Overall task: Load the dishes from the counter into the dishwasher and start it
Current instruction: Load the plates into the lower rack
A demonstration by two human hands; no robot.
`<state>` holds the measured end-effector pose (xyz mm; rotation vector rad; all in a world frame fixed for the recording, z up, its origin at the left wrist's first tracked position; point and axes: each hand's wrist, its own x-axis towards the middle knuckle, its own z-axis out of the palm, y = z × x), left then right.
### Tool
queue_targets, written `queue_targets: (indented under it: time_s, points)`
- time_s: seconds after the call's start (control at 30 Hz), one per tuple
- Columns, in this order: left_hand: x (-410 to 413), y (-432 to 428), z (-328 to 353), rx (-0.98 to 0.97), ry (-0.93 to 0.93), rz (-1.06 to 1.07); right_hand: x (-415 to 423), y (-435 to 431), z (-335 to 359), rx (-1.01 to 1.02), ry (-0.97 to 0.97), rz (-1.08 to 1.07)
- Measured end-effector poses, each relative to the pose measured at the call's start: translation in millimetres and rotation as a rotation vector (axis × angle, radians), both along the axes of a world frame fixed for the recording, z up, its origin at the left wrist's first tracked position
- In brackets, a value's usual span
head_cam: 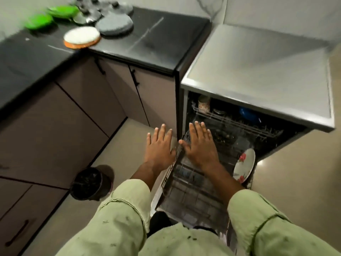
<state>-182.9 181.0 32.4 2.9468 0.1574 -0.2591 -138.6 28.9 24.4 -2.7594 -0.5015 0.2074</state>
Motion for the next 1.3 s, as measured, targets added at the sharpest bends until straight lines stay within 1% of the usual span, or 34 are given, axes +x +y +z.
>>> queue_targets:
  time_s: [0.17, 0.3, 0.4, 0.57, 0.73, 0.9, 1.03, 1.13, 1.3]
  points:
    - [10, 30, 35, 0.013, -0.137, 0.069, 20, 31, 42, 0.019, -0.133, 0.063]
    - [18, 76, 60, 0.017, -0.232, 0.137, 35, 72, 70, -0.030, -0.216, 0.138]
    - [27, 126, 82, 0.019, -0.294, 0.170, 47, 118, 94, -0.065, -0.310, 0.171]
    - [39, 215, 117, 0.035, -0.382, 0.186, 66, 209, 131, -0.047, -0.421, 0.206]
    - [39, 303, 130, 0.071, -0.370, 0.174, 72, 297, 146, 0.006, -0.433, 0.211]
    - [43, 372, 141, 0.080, -0.365, 0.172, 82, 360, 145, 0.022, -0.409, 0.198]
    - [54, 408, 143, 0.079, -0.358, 0.184, 94, 394, 141, 0.053, -0.429, 0.205]
    - [69, 425, 141, 0.087, -0.345, 0.174, 109, 411, 138, 0.026, -0.426, 0.213]
    - [101, 451, 129, 0.095, -0.307, 0.152, 146, 440, 131, 0.017, -0.375, 0.211]
